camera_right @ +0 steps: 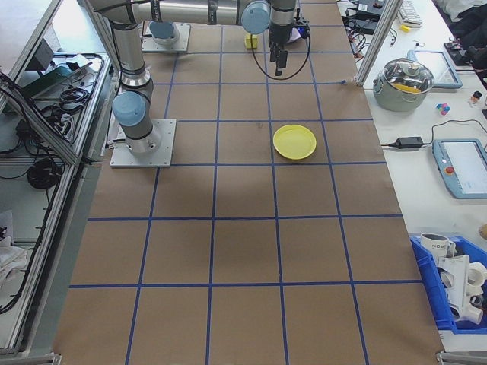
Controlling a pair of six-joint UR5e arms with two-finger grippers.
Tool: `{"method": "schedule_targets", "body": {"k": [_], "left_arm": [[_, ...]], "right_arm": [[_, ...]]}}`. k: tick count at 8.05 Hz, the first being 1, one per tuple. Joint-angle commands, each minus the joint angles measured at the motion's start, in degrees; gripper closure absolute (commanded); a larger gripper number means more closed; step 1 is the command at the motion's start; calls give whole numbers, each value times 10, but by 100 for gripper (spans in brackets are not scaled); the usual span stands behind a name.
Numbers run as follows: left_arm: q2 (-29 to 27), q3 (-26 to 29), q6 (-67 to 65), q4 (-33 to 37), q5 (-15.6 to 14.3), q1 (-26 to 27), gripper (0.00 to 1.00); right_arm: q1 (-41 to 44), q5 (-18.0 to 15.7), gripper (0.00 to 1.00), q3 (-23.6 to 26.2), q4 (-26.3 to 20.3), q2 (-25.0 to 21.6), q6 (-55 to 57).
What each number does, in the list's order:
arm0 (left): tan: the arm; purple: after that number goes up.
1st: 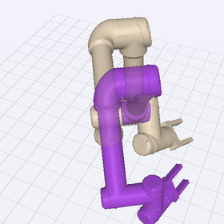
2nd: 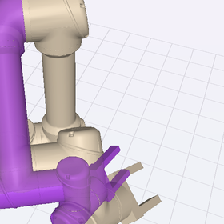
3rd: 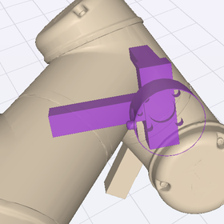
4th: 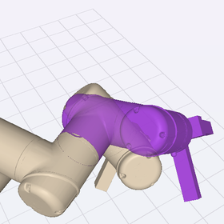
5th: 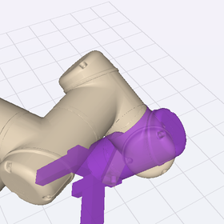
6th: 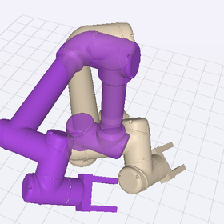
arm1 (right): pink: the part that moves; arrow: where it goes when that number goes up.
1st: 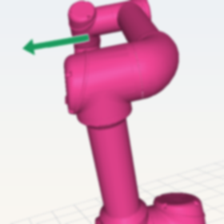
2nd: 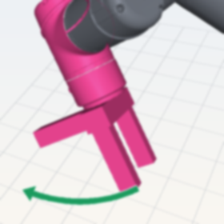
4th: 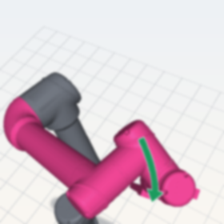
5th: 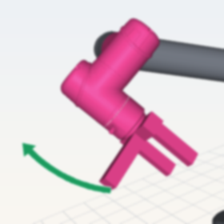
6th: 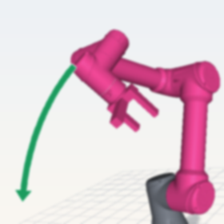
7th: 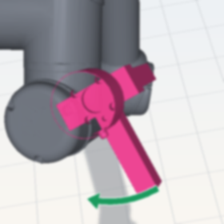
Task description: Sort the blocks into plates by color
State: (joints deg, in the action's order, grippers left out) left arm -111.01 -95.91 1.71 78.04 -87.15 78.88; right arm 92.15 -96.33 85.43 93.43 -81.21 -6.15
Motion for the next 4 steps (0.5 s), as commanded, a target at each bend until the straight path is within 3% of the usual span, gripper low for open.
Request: {"method": "schedule_targets", "body": {"k": [1, 4], "left_arm": [[16, -14, 0, 2, 8, 0, 0], [21, -76, -1, -5, 8, -1, 0]], "right_arm": [[0, -1, 0, 0, 0, 0, -1], [0, -2, 0, 0, 0, 0, -1]]}}
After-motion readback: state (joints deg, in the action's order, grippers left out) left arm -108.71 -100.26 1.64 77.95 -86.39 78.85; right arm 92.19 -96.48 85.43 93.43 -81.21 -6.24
